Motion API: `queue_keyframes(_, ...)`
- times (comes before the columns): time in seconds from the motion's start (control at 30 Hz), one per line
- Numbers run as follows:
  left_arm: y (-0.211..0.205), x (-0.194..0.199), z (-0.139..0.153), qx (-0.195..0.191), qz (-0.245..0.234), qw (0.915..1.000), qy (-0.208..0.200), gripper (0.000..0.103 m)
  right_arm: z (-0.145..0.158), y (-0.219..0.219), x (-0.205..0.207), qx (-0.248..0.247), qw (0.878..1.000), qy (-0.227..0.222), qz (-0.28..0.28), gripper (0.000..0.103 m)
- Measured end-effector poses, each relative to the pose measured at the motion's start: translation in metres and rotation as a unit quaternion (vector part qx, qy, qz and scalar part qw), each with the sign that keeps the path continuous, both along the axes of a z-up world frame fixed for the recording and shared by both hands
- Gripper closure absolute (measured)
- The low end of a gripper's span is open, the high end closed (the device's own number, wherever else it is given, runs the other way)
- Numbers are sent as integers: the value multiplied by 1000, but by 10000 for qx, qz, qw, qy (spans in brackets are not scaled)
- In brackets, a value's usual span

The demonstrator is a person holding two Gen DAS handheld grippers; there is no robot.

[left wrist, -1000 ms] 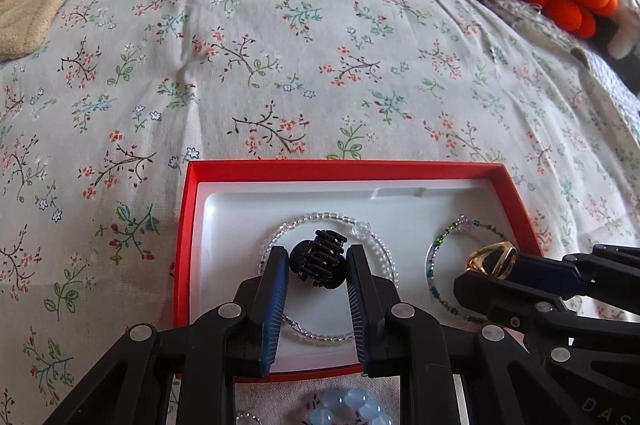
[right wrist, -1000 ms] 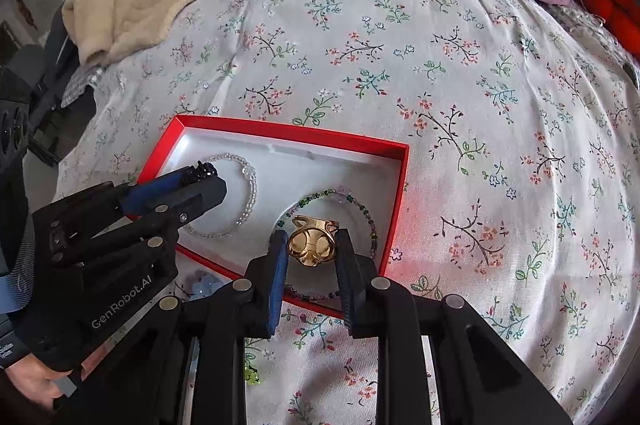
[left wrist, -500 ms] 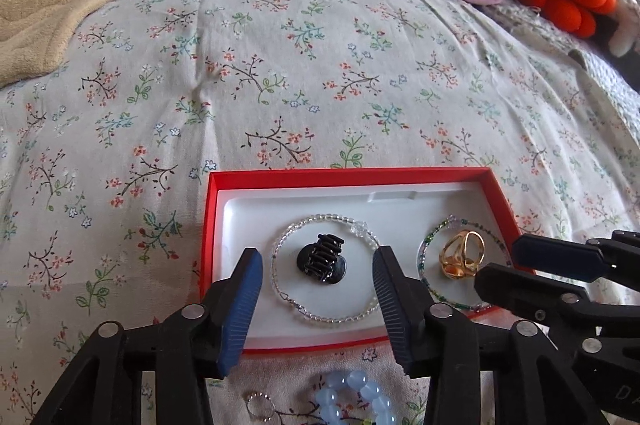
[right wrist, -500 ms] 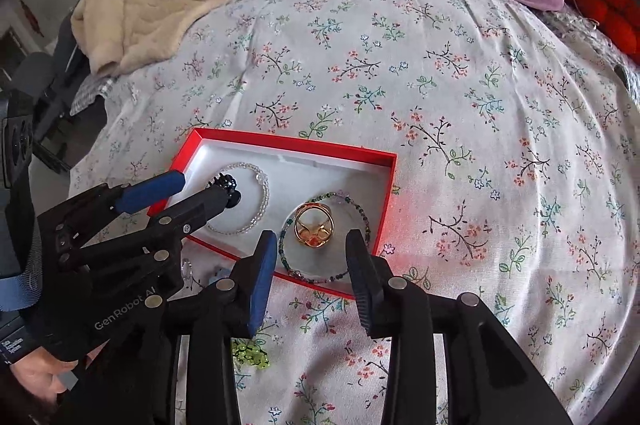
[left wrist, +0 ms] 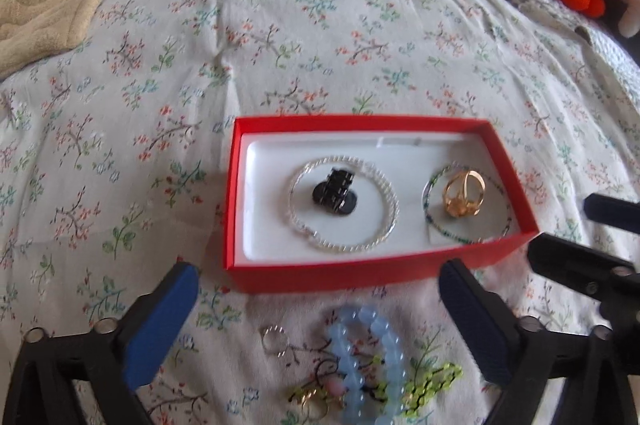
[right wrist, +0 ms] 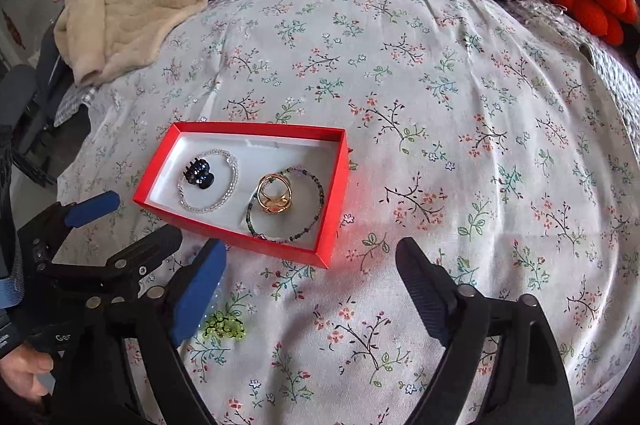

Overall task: Organize jewelry
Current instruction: 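Withdraw both tools from the box toward the remaining jewelry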

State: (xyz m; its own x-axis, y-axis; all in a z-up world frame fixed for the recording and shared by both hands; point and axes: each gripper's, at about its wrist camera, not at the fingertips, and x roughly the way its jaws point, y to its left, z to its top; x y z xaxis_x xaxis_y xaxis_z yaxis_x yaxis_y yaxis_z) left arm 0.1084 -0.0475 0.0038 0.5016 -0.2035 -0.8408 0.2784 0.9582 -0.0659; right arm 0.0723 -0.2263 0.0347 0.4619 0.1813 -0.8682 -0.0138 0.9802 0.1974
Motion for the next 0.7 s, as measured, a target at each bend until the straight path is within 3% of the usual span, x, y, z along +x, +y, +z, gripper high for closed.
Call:
queue_keyframes(0.1,3,-7,-2,114,-3,9999,32,1,1,-1,-7,-94,9999,-16,-48,0)
queue_keyframes(0.7,37,-33,-24,887,-128,9955,316,1,-21,16,-40,-447,9970,426,476,0)
